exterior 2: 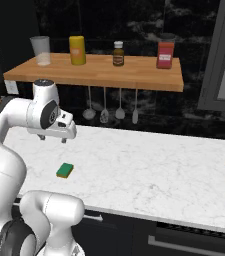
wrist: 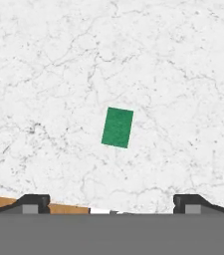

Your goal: Pick up the sponge from the counter and clean the cutting board by briefly scrubbing or pressing down on the cutting board. Once finished, release the sponge.

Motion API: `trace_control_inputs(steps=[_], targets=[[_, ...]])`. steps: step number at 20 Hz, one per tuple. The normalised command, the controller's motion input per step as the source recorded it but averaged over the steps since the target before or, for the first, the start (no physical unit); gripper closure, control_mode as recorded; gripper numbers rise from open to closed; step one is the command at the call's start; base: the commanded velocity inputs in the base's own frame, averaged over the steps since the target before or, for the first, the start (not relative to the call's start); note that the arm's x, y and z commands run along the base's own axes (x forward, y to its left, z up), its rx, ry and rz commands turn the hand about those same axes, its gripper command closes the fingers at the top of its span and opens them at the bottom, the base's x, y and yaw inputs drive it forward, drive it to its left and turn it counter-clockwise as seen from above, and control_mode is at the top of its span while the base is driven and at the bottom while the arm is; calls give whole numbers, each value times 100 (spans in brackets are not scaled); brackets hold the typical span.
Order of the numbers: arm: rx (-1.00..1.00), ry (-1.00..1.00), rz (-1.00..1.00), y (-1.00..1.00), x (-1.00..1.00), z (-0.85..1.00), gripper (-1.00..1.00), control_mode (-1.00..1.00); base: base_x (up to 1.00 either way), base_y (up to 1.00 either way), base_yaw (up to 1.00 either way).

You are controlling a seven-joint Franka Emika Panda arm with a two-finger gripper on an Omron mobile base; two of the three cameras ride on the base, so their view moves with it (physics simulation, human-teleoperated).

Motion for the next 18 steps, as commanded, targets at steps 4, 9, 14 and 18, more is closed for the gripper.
trace_control_inputs(steps=[4, 9, 14, 18], targets=[[-2, 7, 0, 2, 27, -60, -100, -100, 0, 0, 0], [-1, 2, 0, 0, 23, -65, -100, -100, 0, 0, 0], [0, 2, 0, 14, 39, -59, -100, -100, 0, 0, 0], [0, 1, 0, 18, 32, -44, -100, -100, 0, 0, 0]])
